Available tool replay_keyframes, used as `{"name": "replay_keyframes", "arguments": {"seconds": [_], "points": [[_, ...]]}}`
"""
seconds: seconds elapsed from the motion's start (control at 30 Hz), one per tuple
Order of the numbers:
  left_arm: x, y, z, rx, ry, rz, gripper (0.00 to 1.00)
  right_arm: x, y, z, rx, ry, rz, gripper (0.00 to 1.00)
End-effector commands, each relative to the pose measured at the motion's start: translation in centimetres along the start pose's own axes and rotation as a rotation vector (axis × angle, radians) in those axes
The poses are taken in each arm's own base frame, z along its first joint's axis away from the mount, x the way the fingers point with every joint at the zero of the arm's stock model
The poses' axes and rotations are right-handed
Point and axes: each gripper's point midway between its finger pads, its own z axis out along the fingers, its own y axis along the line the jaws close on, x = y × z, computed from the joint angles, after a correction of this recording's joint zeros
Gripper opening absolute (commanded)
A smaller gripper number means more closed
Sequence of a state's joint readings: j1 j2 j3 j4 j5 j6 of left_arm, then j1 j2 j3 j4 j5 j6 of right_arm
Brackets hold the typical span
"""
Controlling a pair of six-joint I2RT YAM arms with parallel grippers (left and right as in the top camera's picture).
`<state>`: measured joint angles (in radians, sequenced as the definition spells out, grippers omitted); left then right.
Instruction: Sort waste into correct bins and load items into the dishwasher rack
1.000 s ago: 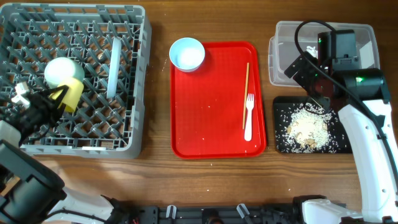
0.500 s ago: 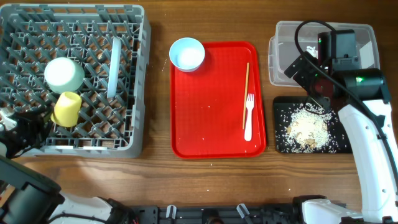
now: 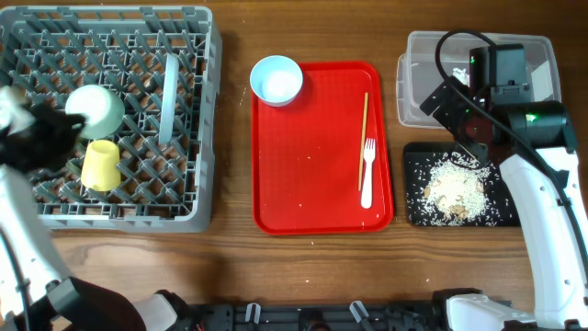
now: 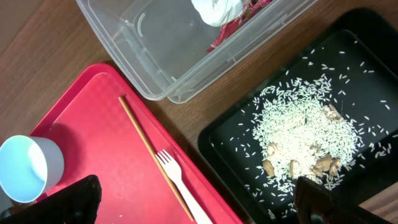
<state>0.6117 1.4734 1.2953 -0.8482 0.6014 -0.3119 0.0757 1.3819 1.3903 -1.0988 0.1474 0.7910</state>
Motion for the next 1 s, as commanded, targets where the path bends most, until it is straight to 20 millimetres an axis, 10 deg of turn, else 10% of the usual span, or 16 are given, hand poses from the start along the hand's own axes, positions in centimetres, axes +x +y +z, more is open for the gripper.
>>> {"name": "replay_keyframes", "arguments": {"seconds": [0.0, 0.43, 0.97], "points": [[0.9, 1.7, 2.1, -0.3, -0.032, 0.11, 0.04, -0.4, -0.1, -0.1, 0.01, -0.015, -0.003, 1.0], [1.8, 7.2, 5.8, -0.548, 0.065, 0.132, 0.04, -0.4, -0.1, -0.1, 0.01, -0.015, -0.003, 1.0], [0.4, 12.4, 1.3, -0.59, 0.011, -0.176, 0.04, -0.4, -0.1, -0.1, 0.007, -0.018, -0.002, 1.0]]}}
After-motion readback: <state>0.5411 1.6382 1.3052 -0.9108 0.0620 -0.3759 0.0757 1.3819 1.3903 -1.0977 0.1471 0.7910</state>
